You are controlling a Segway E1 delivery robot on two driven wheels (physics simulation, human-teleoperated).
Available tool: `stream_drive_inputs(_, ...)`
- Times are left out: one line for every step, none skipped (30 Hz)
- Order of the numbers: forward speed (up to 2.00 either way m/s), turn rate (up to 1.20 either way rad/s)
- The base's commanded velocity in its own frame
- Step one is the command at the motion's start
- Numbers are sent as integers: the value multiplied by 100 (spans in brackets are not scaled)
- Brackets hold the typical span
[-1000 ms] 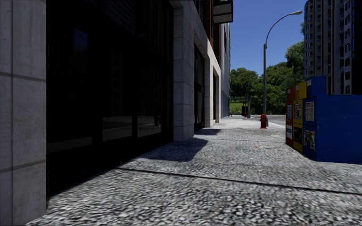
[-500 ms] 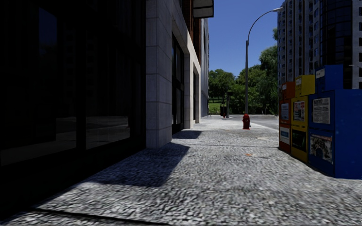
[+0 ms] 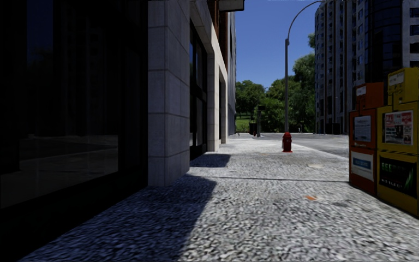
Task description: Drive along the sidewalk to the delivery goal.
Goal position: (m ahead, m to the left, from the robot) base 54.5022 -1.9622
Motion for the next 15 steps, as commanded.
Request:
stream_drive_inputs(200,-39)
stream_drive_inputs(200,-42)
stream_drive_inputs(200,-42)
stream_drive_inputs(200,-42)
stream_drive_inputs(200,-42)
stream_drive_inputs(200,-42)
stream_drive_inputs(200,-42)
stream_drive_inputs(200,-42)
stream_drive_inputs(200,-42)
stream_drive_inputs(200,-42)
stream_drive_inputs(200,-42)
stream_drive_inputs(200,-42)
stream_drive_inputs(200,-42)
stream_drive_inputs(200,-42)
stream_drive_inputs(200,-37)
